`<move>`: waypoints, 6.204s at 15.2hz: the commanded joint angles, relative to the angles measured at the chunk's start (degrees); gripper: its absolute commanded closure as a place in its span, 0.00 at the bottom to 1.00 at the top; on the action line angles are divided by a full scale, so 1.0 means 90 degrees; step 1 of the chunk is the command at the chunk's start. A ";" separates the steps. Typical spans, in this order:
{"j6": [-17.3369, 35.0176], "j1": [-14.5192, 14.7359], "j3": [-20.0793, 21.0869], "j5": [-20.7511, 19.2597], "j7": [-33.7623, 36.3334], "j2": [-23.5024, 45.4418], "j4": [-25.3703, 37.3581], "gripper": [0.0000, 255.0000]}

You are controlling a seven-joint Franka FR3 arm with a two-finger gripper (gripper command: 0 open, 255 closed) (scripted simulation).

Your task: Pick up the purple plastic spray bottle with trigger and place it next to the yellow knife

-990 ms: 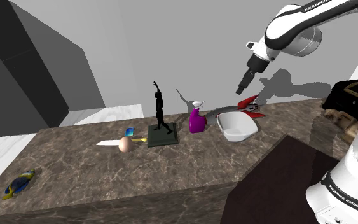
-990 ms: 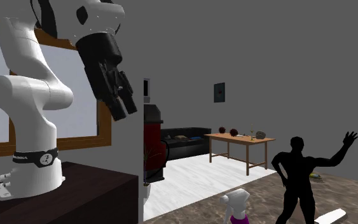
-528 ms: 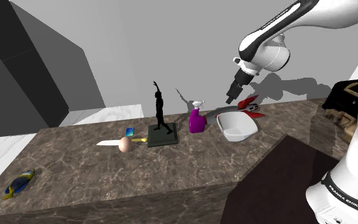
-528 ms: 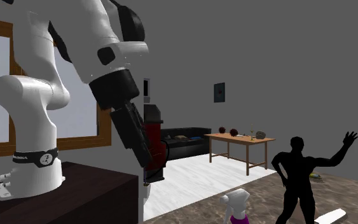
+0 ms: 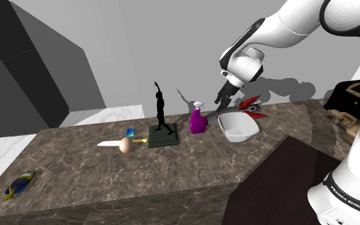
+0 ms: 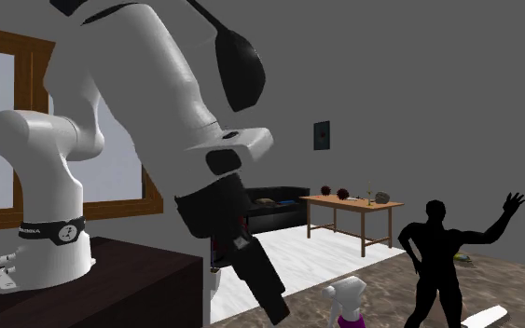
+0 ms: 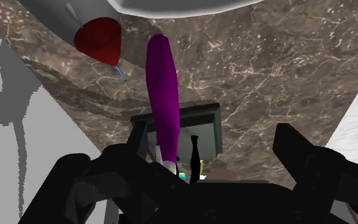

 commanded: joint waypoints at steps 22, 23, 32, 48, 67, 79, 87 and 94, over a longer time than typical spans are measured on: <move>-0.0390 -0.0891 0.1162 0.1418 -0.1788 0.2781 0.2479 0.00; -0.0390 -0.0891 0.1161 0.1417 -0.1788 0.2780 0.2478 0.00; -0.0391 -0.0891 0.1161 0.1417 -0.1788 0.2779 0.2477 1.00; -0.0694 -0.0539 0.0703 0.0611 -0.1028 0.1743 0.2054 1.00; -0.1200 -0.0125 0.0141 -0.0537 0.0072 0.0591 0.1923 1.00; -0.1623 0.0076 -0.0142 -0.1252 0.0790 -0.0016 0.2090 1.00; -0.1963 0.0170 -0.0286 -0.1683 0.1254 -0.0351 0.2316 1.00; -0.2143 0.0317 -0.0317 -0.1963 0.1689 -0.0556 0.2522 1.00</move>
